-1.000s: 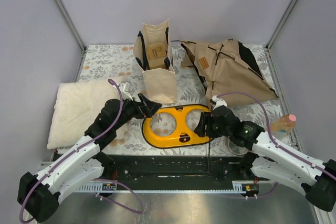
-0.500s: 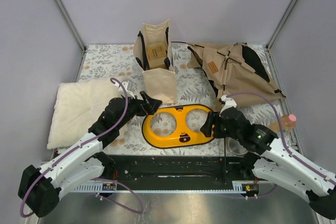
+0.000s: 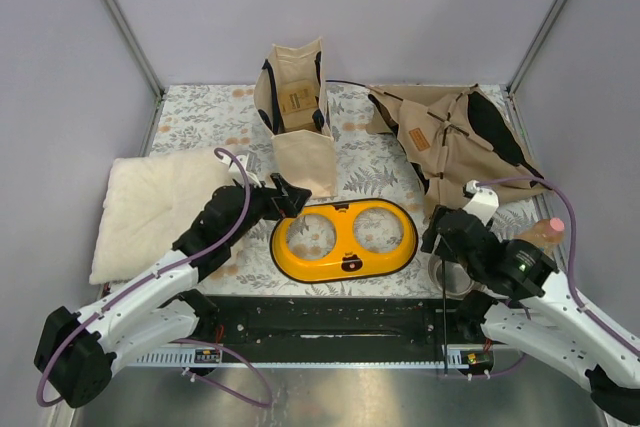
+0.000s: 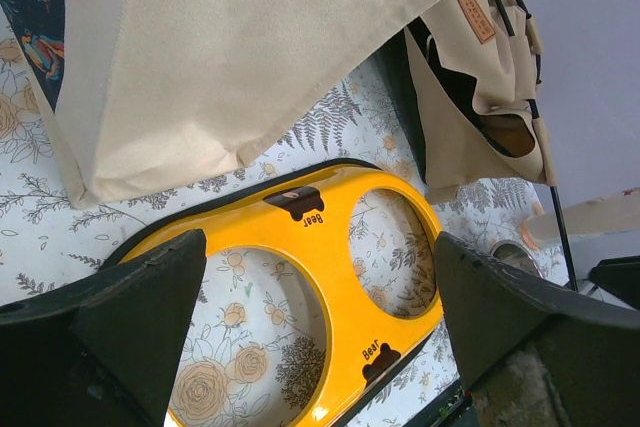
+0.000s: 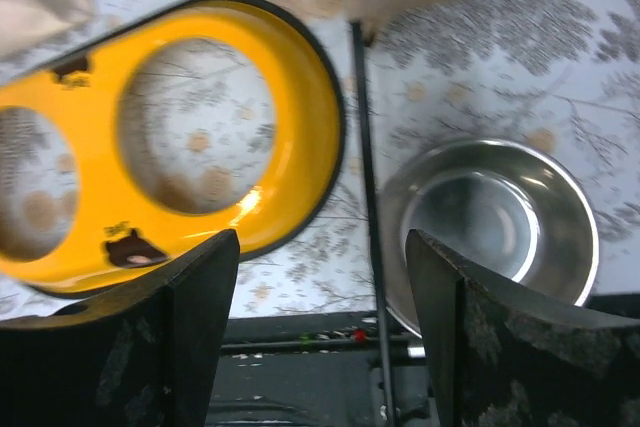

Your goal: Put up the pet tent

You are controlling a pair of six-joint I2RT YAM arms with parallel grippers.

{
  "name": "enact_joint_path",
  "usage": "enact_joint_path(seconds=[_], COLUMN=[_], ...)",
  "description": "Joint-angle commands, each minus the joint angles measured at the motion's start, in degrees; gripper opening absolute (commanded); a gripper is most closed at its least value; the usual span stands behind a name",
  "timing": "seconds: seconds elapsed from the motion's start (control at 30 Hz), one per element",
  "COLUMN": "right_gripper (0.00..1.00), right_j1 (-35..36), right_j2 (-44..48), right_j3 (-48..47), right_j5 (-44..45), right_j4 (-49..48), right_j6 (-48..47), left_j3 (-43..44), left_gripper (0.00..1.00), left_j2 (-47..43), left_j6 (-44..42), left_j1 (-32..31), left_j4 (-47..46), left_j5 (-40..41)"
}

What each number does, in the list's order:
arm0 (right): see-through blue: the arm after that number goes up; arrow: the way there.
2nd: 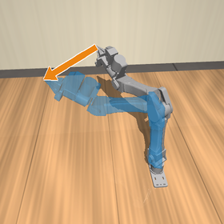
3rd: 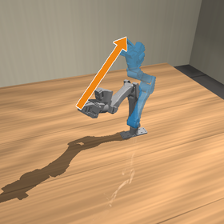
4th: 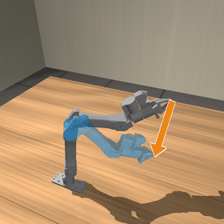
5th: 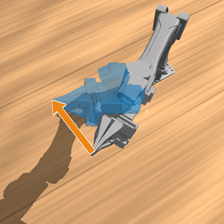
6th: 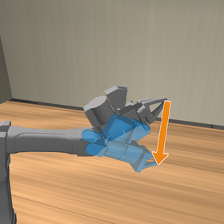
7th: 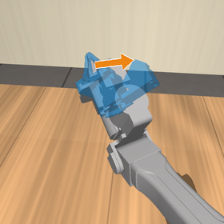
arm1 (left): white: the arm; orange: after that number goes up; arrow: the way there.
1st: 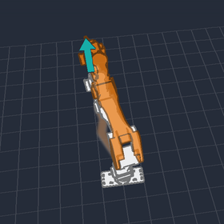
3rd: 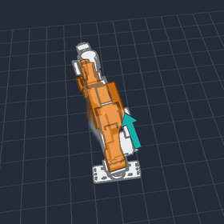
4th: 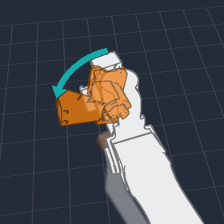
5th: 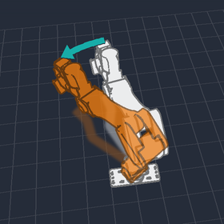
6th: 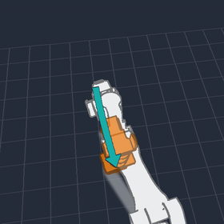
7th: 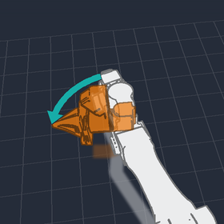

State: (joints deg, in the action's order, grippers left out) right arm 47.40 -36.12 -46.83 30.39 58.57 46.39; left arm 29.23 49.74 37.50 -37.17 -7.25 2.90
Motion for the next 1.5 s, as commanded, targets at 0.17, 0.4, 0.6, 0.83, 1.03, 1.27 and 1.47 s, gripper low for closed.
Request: enact_joint_path(seconds=[0.17, 0.4, 0.6, 0.83, 1.03, 1.27, 1.47], right_gripper=[0.74, 0.23, 0.00, 0.00, 0.00, 0.00, 0.00], right_j1=[-0.29, -0.29, -0.29, -0.29, -0.55, -0.99, -2.22], right_j2=[-3.42, -7.30, -9.40, -12.83, -16.43, -22.58, -25.23], right_j3=[5.52, 7.28, 2.81, -4.14, -7.92, -10.03, -9.42], right_j5=[4.08, -2.88, -3.15, -5.43, -7.53, -11.75, -17.12], right_j4=[3.14, -6.08, -10.57, -17.68, -23.05, -28.59, -34.21], right_j6=[8.37, 4.59, 2.31, -5.16, -12.19, -9.93, -5.18], left_j3=[2.23, 1.71, -1.72, -3.66, -3.22, -5.76, -6.12], left_gripper=[0.99, 0.99, 0.99, 0.99, 0.99, 0.99, 0.99], left_j2=[0.19, -0.78, -1.13, 0.71, 2.29, 2.30, 5.89], left_j6=[-1.72, -2.95, -5.59, -4.98, -3.84, -0.68, 1.00], left_j1=[-0.89, -0.98, -1.94, -3.96, -6.51, -9.23, -14.06], left_j4=[-4.01, -4.35, -10.41, -15.95, -17.19, -22.18, -25.19], left_j5=[2.11, -0.08, -5.97, -7.20, -7.82, -10.18, -13.53])
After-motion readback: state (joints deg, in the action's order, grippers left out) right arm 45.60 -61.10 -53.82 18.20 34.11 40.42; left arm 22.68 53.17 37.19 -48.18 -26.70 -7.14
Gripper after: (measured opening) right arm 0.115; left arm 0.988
